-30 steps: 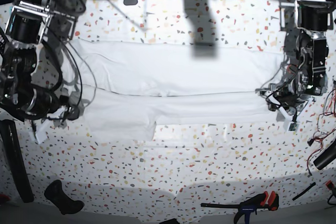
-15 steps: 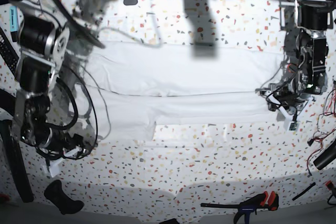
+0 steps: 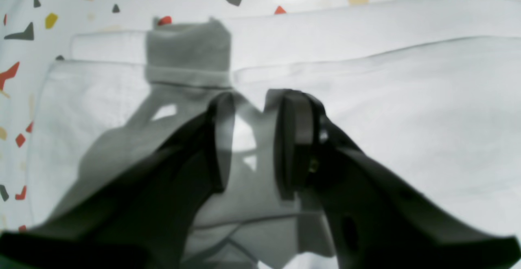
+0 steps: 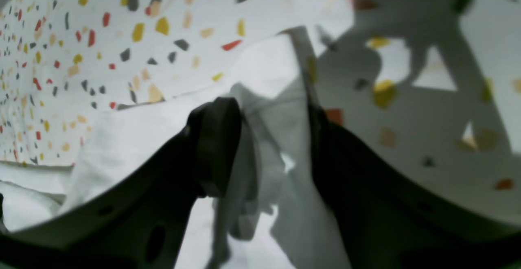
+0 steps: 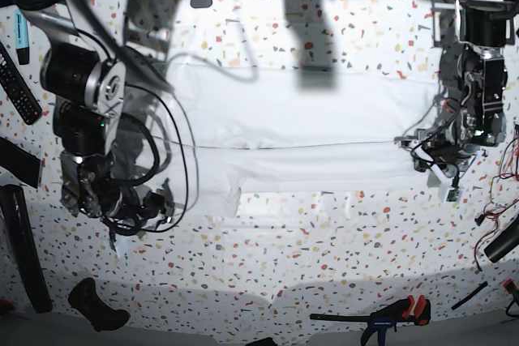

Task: Fold the T-shirt properly
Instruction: 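Move both grippers to the strip ends and pinch the shirt edges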

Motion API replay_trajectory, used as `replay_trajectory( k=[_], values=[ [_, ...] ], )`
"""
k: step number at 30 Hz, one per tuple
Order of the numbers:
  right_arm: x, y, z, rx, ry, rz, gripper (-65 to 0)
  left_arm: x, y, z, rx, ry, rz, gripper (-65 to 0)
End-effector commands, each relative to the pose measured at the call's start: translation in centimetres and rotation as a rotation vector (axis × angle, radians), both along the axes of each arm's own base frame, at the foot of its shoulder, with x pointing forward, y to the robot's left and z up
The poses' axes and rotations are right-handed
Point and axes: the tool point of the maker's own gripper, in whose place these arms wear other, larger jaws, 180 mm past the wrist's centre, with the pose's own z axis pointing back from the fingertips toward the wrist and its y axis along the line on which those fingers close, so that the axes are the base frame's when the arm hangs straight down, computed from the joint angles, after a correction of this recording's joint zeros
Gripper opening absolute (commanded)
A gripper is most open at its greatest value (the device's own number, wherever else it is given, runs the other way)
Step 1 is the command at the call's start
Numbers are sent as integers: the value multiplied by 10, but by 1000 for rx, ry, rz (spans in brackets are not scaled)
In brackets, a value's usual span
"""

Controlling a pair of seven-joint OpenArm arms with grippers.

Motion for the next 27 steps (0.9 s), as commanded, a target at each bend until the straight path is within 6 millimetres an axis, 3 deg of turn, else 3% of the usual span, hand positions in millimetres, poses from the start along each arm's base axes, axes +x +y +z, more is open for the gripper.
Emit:
replay_trajectory(
  k=[1, 3, 6, 12, 18, 21, 27],
  values=[
    [11, -1, 16, -6, -36, 8, -386, -37, 2, -31, 34, 184, -3, -447],
    [11, -1, 16, -7, -36, 8, -435, -37, 2, -31, 34, 184, -3, -447],
    [12, -5, 17, -11, -39, 4, -643, -37, 2, -31, 34, 184, -3, -447],
    [24, -11, 40, -21, -110, -7, -650, -29, 0, -21, 38, 148, -40, -447],
    [33, 0, 89, 74, -182, 18, -650, -2, -2, 25, 77, 12, -84, -447],
    [33, 3, 95, 44, -186, 49, -650, 11, 3, 55, 116, -70, -106, -447],
    [29, 18, 86, -12, -159, 120, -650, 32, 26, 113, 210, -256, -145, -447]
  ],
)
